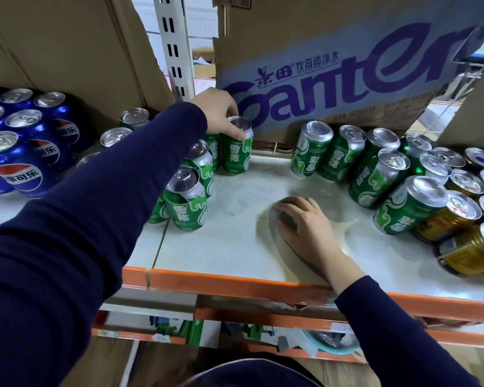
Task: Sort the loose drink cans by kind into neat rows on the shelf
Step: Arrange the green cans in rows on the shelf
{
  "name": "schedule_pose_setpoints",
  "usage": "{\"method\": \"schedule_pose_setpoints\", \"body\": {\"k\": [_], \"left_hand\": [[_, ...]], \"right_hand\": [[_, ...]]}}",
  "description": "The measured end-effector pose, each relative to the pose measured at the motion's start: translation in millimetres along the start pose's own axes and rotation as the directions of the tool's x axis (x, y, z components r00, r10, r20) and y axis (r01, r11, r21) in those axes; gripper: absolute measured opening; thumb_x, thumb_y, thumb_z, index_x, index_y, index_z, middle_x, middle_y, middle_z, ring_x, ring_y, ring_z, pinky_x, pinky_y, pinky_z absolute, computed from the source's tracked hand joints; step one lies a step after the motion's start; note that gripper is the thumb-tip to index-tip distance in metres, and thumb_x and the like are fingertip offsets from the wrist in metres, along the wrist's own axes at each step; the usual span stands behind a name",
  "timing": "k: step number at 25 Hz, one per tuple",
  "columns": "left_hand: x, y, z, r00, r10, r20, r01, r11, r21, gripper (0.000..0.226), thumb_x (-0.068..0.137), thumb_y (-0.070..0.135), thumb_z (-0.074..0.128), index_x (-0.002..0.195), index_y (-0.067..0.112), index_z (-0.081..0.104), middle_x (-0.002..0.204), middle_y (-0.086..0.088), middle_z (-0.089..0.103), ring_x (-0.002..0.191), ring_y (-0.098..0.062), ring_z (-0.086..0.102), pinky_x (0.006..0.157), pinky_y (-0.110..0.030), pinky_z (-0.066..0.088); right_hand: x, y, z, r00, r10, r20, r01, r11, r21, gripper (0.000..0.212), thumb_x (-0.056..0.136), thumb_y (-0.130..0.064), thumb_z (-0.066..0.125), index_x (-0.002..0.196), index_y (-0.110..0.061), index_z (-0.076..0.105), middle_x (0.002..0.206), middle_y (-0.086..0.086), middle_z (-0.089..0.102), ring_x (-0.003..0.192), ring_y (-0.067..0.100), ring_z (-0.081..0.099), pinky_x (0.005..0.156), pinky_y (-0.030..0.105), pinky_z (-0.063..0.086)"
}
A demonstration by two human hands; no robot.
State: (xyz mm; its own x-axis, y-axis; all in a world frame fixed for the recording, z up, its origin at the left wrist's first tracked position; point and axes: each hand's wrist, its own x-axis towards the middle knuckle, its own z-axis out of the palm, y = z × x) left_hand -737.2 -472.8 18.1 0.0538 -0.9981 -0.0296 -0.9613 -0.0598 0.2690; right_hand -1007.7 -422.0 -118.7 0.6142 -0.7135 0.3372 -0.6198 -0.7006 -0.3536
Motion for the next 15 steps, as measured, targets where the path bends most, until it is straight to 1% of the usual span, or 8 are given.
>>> {"method": "schedule_pose_setpoints", "body": {"k": [2, 7, 9, 11, 12, 13, 14, 15], "left_hand": [[0.2, 0.0, 2.7, 1.0, -0.001, 0.011, 0.001, 1.0, 0.003, 0.063, 0.077, 0.049, 0.073, 0.125, 0.009, 0.061, 0.119, -0.009, 0.064, 0.091, -0.017, 0.051, 0.076, -0.029, 0.039], [-1.5, 2.3, 3.3, 1.0, 0.003, 0.027, -0.003, 1.0, 0.031, 0.065, 0.08, 0.047, 0.071, 0.129, 0.006, 0.057, 0.121, -0.012, 0.062, 0.1, -0.025, 0.056, 0.079, -0.03, 0.04], [-2.4, 4.6, 2.5, 0.999, -0.002, 0.032, 0.0, 0.998, 0.067, 0.063, 0.081, 0.047, 0.07, 0.126, 0.004, 0.058, 0.116, -0.014, 0.062, 0.093, -0.024, 0.053, 0.077, -0.031, 0.039], [-5.0, 10.7, 3.3, 1.0, -0.003, 0.025, -0.001, 0.989, 0.147, 0.057, 0.083, 0.045, 0.068, 0.119, 0.001, 0.061, 0.105, -0.016, 0.06, 0.087, -0.025, 0.051, 0.075, -0.033, 0.04], [-6.9, 15.2, 4.1, 1.0, 0.009, 0.005, -0.009, 0.981, 0.192, 0.055, 0.084, 0.044, 0.068, 0.116, 0.001, 0.061, 0.103, -0.016, 0.058, 0.087, -0.027, 0.051, 0.074, -0.034, 0.041], [-8.6, 20.5, 5.3, 0.999, 0.037, -0.037, -0.028, 0.975, 0.221, 0.054, 0.084, 0.043, 0.068, 0.118, 0.002, 0.061, 0.105, -0.016, 0.056, 0.09, -0.029, 0.053, 0.076, -0.036, 0.043], [-9.8, 27.2, 6.2, 0.992, 0.078, -0.095, -0.055, 0.973, 0.223, 0.055, 0.083, 0.043, 0.068, 0.121, 0.004, 0.06, 0.11, -0.017, 0.055, 0.096, -0.032, 0.054, 0.081, -0.039, 0.045], [-11.3, 35.0, 7.3, 0.981, 0.121, -0.155, -0.089, 0.976, 0.197, 0.055, 0.083, 0.044, 0.068, 0.124, 0.007, 0.059, 0.115, -0.017, 0.054, 0.102, -0.033, 0.054, 0.086, -0.041, 0.046]], "right_hand": [[-1.2, 0.6, 1.9, 1.0, -0.006, -0.003, 0.006, 1.0, -0.014, 0.026, 0.08, -0.009, 0.069, 0.105, -0.008, 0.071, 0.107, 0.009, 0.068, 0.095, 0.035, 0.058, 0.079, 0.038, 0.051], [-2.9, 4.3, 4.2, 1.0, -0.021, -0.011, 0.021, 1.0, -0.014, 0.026, 0.082, -0.009, 0.067, 0.107, -0.007, 0.07, 0.109, 0.01, 0.067, 0.095, 0.036, 0.058, 0.08, 0.04, 0.052], [-4.1, 3.3, 3.9, 1.0, -0.022, -0.004, 0.022, 1.0, -0.013, 0.025, 0.083, -0.01, 0.066, 0.108, -0.007, 0.07, 0.111, 0.009, 0.067, 0.097, 0.035, 0.057, 0.081, 0.039, 0.051], [-4.6, 1.6, 1.1, 0.999, -0.027, 0.022, 0.027, 1.0, 0.006, 0.025, 0.083, -0.009, 0.065, 0.107, -0.007, 0.07, 0.111, 0.009, 0.066, 0.098, 0.034, 0.057, 0.083, 0.037, 0.049], [-3.3, 1.5, -3.1, 0.999, -0.01, 0.044, 0.009, 0.999, 0.034, 0.023, 0.083, -0.008, 0.065, 0.105, -0.007, 0.071, 0.109, 0.009, 0.067, 0.098, 0.033, 0.058, 0.083, 0.036, 0.048], [-0.5, 2.5, -11.0, 0.998, 0.024, 0.063, -0.029, 0.997, 0.069, 0.021, 0.083, -0.008, 0.065, 0.103, -0.008, 0.072, 0.104, 0.009, 0.068, 0.095, 0.031, 0.059, 0.082, 0.035, 0.049], [4.2, 5.5, -22.5, 0.996, 0.068, 0.065, -0.074, 0.992, 0.102, 0.019, 0.083, -0.008, 0.065, 0.1, -0.01, 0.073, 0.099, 0.009, 0.069, 0.09, 0.03, 0.062, 0.081, 0.035, 0.05], [11.1, 10.0, -36.0, 0.994, 0.107, 0.028, -0.109, 0.987, 0.122, 0.018, 0.084, -0.008, 0.064, 0.099, -0.01, 0.073, 0.095, 0.01, 0.07, 0.085, 0.029, 0.064, 0.079, 0.037, 0.052]]}}
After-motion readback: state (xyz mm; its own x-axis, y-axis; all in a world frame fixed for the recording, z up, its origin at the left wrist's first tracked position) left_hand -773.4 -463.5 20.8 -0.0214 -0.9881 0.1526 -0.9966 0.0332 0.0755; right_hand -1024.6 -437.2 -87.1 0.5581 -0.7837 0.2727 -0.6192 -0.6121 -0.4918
